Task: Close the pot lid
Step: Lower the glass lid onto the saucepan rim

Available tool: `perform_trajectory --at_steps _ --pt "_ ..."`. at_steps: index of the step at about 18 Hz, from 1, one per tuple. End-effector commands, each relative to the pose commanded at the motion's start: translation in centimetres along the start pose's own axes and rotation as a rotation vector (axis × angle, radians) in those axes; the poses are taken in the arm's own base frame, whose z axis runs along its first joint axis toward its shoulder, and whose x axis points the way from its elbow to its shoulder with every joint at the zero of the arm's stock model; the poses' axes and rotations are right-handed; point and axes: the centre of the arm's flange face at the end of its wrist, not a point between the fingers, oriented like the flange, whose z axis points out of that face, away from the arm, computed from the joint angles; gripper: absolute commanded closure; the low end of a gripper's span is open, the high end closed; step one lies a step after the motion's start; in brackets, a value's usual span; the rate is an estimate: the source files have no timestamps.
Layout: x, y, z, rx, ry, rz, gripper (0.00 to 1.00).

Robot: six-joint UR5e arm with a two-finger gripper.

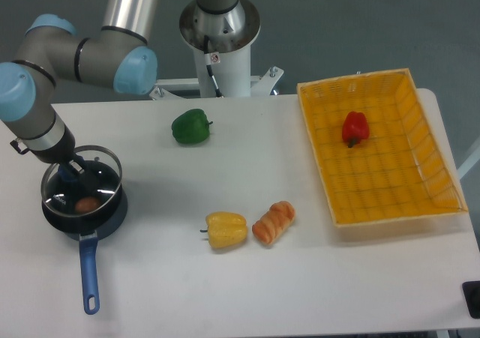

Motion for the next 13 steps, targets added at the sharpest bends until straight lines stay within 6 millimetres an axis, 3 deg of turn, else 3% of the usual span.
perform_trajectory --at_steps 8,13 --pt "-0.4 -1.2 0.7 0.013 0.036 -0.002 0.41" --pt "-1.3 -1.4 -0.2 0.031 0.03 -0.013 0.41"
